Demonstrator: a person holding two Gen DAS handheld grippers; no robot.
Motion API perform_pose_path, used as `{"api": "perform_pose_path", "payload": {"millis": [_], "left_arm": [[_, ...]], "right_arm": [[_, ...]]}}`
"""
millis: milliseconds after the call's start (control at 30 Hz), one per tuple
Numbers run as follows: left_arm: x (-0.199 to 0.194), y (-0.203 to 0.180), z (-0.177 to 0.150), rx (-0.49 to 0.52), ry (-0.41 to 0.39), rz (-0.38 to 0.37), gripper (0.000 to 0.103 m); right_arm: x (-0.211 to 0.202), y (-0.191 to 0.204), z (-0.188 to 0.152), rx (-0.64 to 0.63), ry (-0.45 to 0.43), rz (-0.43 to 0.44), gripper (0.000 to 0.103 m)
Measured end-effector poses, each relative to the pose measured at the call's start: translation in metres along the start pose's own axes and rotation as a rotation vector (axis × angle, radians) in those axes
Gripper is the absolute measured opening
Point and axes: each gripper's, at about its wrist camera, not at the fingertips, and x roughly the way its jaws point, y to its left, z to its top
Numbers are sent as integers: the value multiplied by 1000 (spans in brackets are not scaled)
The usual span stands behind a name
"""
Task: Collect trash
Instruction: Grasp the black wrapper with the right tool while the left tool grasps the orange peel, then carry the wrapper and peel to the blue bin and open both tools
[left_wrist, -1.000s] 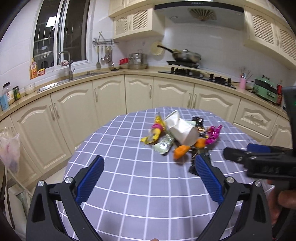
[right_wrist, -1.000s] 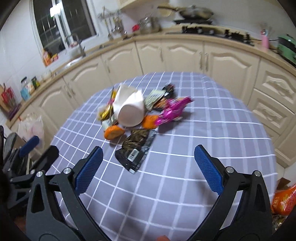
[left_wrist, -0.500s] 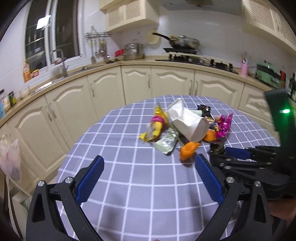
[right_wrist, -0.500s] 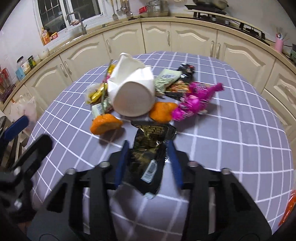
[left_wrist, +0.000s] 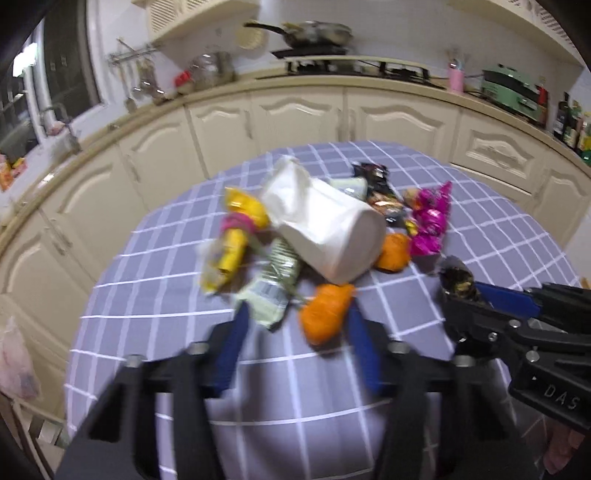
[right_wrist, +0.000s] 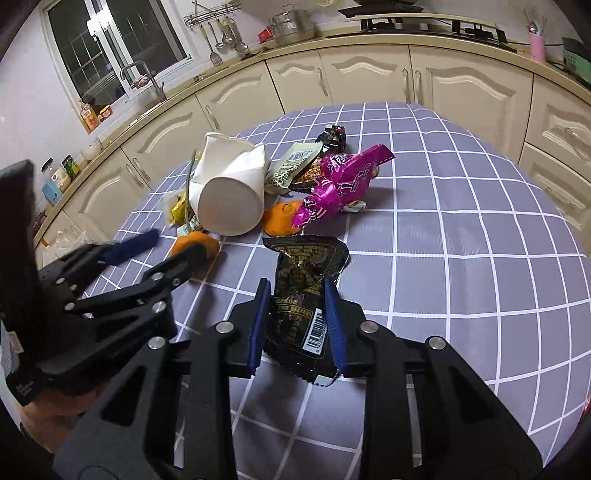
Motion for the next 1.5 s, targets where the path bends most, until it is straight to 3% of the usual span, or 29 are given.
{"api": "perform_pose_path", "payload": {"millis": [67, 433, 900, 1267, 1500], "left_arm": [[2, 1, -1, -5, 8, -30, 17], [-45, -2, -28, -58, -111, -77, 16], [-130, -21, -31, -114, -288, -116, 16], [-176, -82, -13, -45, -381, -195, 16], [-192, -150, -6, 67, -400, -278, 16]], "right_arm": [[-2, -3, 0, 4, -3, 0, 29], [-32, -6, -13, 7, -42, -8, 29], [-122, -9, -9, -16, -214, -22, 29], [-208, -59, -14, 40, -351, -52, 29], [-251, -114, -32, 127, -401, -120, 29]]}}
